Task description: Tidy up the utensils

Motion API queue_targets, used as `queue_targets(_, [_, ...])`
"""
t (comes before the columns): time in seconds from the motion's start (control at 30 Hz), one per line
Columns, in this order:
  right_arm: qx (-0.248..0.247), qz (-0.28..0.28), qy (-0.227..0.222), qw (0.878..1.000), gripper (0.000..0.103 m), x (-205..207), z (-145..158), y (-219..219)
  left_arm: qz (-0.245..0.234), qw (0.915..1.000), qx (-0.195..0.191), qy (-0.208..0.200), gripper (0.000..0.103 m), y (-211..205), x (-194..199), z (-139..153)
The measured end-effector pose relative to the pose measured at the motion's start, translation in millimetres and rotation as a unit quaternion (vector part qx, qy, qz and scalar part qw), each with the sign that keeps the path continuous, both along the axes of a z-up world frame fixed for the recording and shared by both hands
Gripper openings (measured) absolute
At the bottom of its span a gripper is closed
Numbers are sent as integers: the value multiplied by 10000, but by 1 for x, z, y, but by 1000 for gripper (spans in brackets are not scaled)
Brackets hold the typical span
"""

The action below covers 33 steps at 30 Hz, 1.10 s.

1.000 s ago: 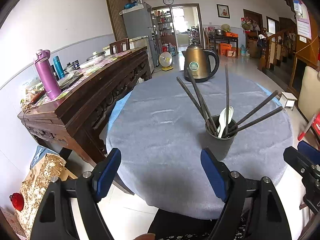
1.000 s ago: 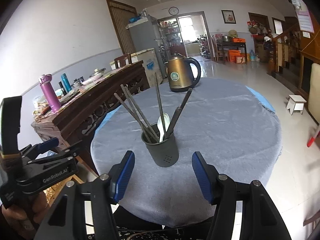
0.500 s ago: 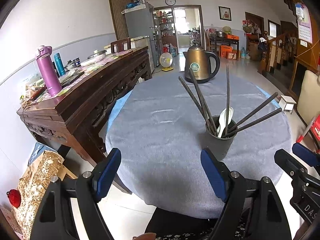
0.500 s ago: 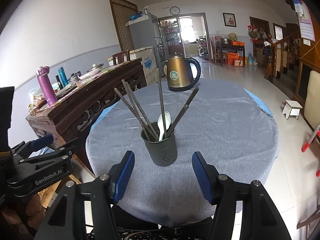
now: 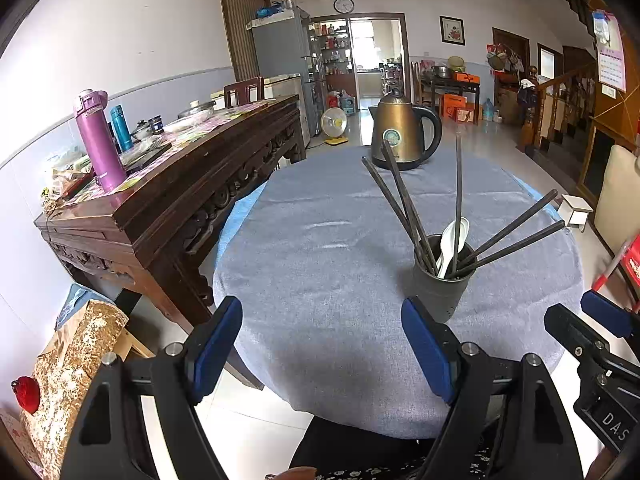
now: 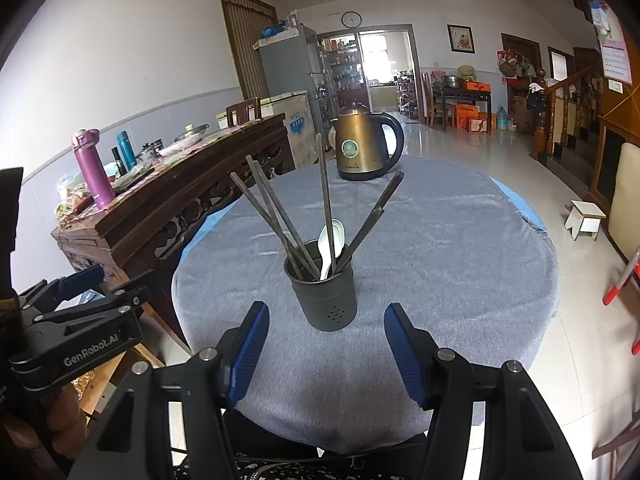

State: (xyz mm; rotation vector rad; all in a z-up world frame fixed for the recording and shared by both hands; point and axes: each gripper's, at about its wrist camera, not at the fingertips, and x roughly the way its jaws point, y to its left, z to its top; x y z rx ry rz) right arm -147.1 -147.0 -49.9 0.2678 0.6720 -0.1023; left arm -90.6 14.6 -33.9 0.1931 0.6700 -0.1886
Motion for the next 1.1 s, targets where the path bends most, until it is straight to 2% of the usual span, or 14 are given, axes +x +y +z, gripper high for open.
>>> queue_targets(1.1, [68, 4, 67, 10000, 64, 4, -3, 2, 75, 9999, -78, 46, 82, 7, 1, -5])
